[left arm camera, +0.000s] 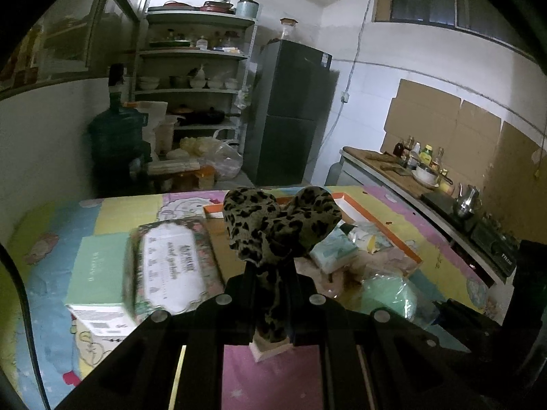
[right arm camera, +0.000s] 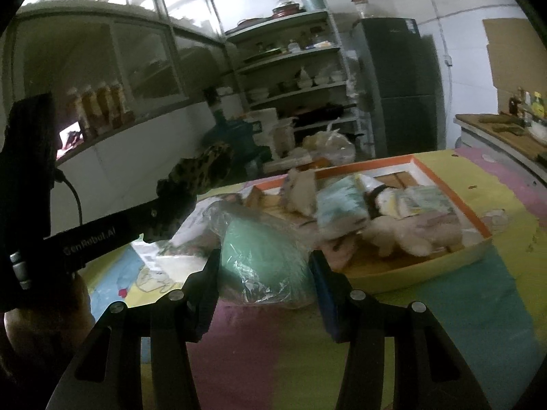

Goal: Organize soft objects
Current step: 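Carry the scrunchie into the box with the left tool while the right tool carries the green plastic bag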

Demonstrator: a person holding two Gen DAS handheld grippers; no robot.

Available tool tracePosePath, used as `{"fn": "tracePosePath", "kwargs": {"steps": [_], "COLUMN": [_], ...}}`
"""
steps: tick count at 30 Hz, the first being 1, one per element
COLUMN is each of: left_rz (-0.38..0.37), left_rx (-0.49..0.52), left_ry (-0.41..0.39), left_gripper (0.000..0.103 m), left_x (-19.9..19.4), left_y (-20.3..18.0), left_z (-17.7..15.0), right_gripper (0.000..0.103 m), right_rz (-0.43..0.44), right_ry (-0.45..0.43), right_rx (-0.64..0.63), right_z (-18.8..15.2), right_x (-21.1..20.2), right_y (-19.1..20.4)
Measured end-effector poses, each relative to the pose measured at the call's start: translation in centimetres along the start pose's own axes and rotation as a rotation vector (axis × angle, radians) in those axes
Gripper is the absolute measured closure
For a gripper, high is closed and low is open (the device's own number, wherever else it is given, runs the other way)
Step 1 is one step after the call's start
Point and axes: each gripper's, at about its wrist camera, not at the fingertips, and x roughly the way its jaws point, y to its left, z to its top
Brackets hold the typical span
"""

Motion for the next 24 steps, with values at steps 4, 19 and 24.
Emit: {"fn": "tracePosePath", "kwargs": {"steps": [4, 19, 24], "left_rz": [-0.001, 0.001, 0.01], "left_rx": [0.002, -0.017, -0.017], "left_ry": [0.006, 0.043, 0.081], "left_gripper": [0.09, 0.09, 0.09], "left_x": [1.2, 5.2, 6.9], "left_y": [-1.0, -3.2, -3.5], "left_z": [0.4, 0.7, 0.5], "right_gripper": [0.051, 0.051, 0.051], "right_rz": [-0.014, -0.049, -0.049], "right_ry": [-0.013, -0.014, 0.007], "right_rx": [0.014, 0.047, 0.051], "right_z": [0.5, 1.5, 2.0], "right_x": [-0.2, 0.5, 1.4], "right_y": [-1.5, -5.8, -7.0]}}
